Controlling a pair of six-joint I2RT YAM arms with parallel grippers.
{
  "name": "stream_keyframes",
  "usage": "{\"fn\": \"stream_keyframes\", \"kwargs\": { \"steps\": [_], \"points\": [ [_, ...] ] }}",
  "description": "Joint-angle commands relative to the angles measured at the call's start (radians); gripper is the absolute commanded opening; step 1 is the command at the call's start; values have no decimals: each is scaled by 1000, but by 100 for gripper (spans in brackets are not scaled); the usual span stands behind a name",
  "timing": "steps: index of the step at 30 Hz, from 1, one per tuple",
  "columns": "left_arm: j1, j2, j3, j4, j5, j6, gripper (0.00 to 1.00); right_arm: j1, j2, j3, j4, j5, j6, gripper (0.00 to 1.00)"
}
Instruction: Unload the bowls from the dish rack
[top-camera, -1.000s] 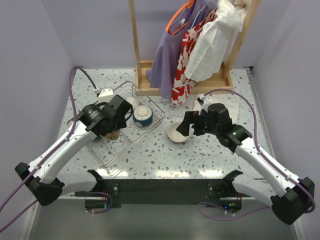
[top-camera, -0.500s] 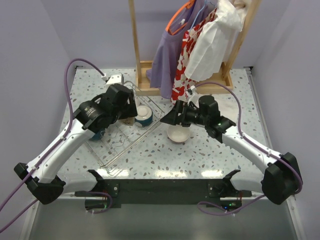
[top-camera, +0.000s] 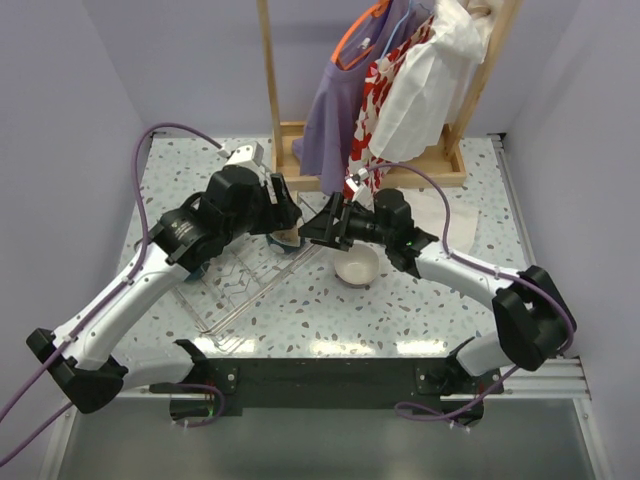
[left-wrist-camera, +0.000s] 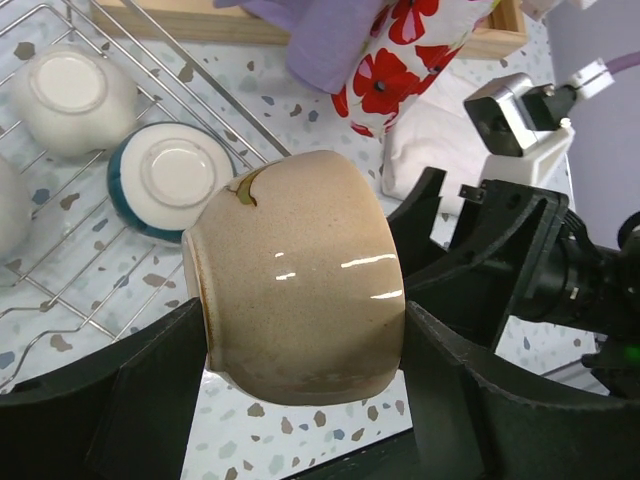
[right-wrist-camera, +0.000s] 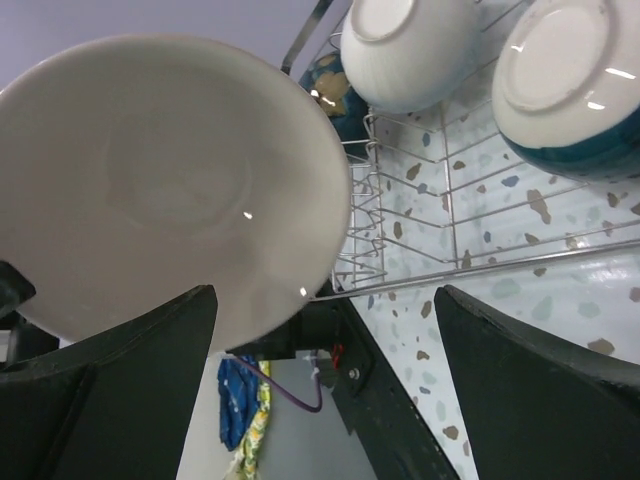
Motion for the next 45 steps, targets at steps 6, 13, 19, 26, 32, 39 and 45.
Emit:
{"fn": "stream_keyframes", "kwargs": {
  "steps": [6,13,19,26,32,39,45],
  "points": [
    [5,-88,-92,238,89,-80,0,23,78,26,268,-40,155,89],
    [5,-120,-147,307,149,-123,0,22,82,3,287,-34,159,61],
    [5,-148,-163,305,120,-125,0,22,61,-18,251,-18,129,8],
    [5,-170,-190,278,91,-114,24,20,-17,-20,83,25,11,0],
    [5,-209,-195,192,-24,-48,69,22,-120,49,-261,115,-182,0],
    [5,-269,-184,75,-206,62,100,22,-215,153,-679,297,-394,0],
    [5,-335,-258,44,-331,171,100,20,-229,270,-972,515,-520,0]
  ]
}}
